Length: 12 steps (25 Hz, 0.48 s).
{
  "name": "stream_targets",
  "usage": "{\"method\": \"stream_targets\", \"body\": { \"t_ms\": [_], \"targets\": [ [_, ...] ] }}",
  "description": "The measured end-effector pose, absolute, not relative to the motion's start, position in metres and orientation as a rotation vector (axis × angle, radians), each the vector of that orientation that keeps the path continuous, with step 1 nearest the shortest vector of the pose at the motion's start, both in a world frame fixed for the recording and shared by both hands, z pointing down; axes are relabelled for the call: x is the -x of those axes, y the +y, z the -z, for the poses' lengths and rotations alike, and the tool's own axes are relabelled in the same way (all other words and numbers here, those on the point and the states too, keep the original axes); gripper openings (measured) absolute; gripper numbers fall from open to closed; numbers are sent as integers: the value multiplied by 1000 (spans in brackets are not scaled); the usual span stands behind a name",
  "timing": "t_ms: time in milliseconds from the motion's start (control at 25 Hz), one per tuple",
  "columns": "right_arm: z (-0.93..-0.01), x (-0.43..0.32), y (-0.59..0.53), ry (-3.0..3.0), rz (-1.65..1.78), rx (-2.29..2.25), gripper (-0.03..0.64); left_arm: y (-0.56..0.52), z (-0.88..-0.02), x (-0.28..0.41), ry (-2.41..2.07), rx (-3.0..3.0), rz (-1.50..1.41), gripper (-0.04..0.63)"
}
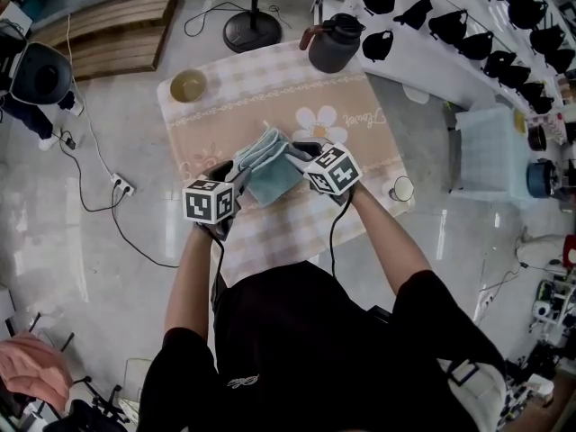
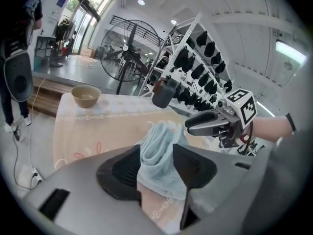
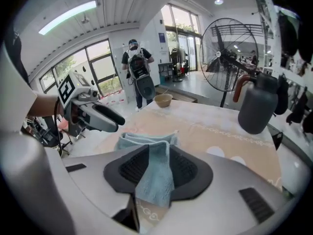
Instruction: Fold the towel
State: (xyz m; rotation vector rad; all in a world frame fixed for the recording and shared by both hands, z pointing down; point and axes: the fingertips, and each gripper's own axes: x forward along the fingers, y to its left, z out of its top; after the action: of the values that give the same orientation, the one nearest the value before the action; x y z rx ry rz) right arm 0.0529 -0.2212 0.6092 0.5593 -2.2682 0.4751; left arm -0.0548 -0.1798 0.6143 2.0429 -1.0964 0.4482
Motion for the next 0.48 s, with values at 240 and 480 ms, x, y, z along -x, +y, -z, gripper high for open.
{"method": "stream_targets", "body": {
  "t_ms": [240,480],
  "targets": [
    [-607,-49,-216,-2306,-493,-600,149,-168,-618,60,-1143,-2026,-446,207],
    [-617,-48,-194,-2298,-515,-608,149,-146,-631,58,-1157,-2001,-469,207]
  ]
}}
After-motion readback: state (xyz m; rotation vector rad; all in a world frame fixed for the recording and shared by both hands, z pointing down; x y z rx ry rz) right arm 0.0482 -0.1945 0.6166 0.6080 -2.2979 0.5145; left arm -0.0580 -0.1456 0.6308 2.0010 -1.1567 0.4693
